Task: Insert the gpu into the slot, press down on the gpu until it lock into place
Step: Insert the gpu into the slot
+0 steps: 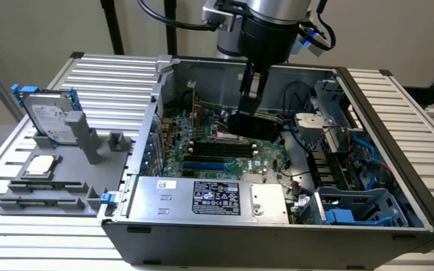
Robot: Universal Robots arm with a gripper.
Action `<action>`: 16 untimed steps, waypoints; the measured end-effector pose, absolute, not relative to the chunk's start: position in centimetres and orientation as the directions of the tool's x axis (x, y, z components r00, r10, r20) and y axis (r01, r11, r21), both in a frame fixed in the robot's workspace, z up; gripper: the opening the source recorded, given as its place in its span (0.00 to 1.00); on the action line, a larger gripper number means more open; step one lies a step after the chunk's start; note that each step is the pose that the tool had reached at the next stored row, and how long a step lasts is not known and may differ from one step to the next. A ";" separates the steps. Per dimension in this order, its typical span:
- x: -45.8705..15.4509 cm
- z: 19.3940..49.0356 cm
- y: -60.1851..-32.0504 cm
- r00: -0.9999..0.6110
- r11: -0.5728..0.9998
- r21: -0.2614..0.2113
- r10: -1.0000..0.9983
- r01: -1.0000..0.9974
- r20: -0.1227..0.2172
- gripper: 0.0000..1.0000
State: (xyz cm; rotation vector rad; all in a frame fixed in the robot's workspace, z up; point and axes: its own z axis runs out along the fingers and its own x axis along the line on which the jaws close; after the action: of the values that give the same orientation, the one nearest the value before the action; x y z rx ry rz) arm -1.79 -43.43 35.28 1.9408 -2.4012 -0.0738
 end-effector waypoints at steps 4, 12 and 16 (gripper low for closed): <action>-1.8 35.1 -43.4 -0.166 0.163 0.078 -0.986 -0.984 -0.031 0.26; -3.3 34.3 -43.5 -0.127 0.122 0.082 -0.990 -0.989 -0.058 0.26; -3.4 34.0 -43.7 -0.090 0.085 0.083 -0.994 -0.993 -0.059 0.26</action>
State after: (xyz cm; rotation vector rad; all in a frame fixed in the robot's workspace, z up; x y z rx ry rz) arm -3.39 -43.67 34.00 2.1113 -2.3045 -0.1581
